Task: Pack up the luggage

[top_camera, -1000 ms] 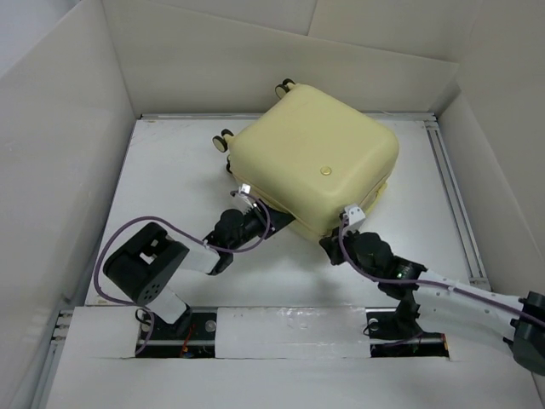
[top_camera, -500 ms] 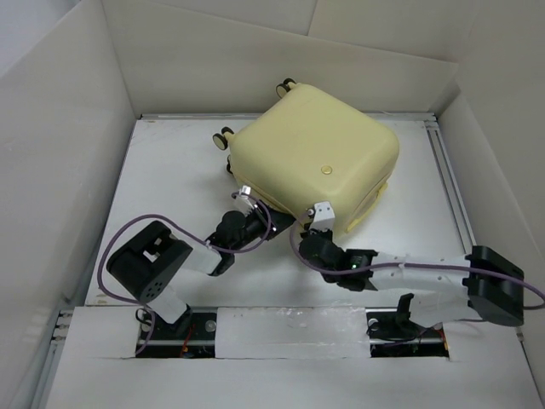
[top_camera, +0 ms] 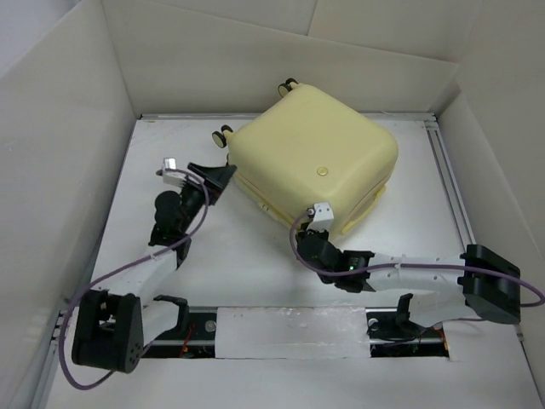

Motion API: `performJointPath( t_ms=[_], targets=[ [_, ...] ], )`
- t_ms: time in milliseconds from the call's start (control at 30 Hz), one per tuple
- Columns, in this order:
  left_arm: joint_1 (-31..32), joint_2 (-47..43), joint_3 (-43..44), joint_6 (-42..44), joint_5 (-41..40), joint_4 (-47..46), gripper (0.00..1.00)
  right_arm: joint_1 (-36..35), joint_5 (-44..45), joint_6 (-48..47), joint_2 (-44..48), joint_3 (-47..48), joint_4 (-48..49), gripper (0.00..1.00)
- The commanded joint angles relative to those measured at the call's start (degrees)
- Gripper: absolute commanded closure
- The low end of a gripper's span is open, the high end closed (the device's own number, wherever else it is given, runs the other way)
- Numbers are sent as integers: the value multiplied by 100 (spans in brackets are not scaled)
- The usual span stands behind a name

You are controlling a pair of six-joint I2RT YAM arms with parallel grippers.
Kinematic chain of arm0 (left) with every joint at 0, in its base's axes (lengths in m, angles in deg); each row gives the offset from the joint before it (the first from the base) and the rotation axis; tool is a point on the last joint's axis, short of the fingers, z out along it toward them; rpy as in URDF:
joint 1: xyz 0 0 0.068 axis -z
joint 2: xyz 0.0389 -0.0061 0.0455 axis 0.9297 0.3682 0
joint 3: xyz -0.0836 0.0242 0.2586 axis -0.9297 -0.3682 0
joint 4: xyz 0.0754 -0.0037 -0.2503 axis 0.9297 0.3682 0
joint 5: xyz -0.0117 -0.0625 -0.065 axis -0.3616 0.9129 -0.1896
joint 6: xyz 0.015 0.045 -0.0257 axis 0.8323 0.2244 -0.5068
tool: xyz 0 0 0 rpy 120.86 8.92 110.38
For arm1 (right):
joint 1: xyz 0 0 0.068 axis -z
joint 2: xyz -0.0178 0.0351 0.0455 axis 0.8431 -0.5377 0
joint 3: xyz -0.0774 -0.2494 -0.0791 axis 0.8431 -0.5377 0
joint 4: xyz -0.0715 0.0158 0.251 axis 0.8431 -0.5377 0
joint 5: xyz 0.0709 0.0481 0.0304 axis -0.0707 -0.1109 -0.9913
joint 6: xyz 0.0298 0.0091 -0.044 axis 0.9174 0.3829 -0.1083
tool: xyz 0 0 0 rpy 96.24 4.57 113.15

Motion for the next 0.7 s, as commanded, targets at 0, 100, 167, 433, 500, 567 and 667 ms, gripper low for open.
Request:
performJointPath(
  t_ms=[0, 100, 167, 433, 500, 567, 667],
  targets=[
    [-841, 519, 558, -121, 401, 511, 5, -174, -329, -6, 368, 96, 830, 100],
    [-1325, 1538, 1235, -324, 875, 240, 4, -174, -461, -129, 368, 96, 830, 100],
    [-1457, 2204, 1491, -789, 1217, -224, 4, -174, -592, -191, 368, 148, 901, 100],
    [-1519, 3867, 3177, -1072, 1922, -579, 0, -227, -786, -305, 368, 148, 1015, 100],
    [-1519, 4001, 3494, -1020, 1870, -508, 0, -227, -786, -305, 368, 96, 1015, 100],
    [-1519, 4107, 3688, -967, 1800, -508, 0, -227, -839, -357, 368, 96, 1015, 100],
    [-1519, 4484, 4302, -897, 1799, -263, 0, -280, -839, -358, 421, 43, 1015, 100]
  ],
)
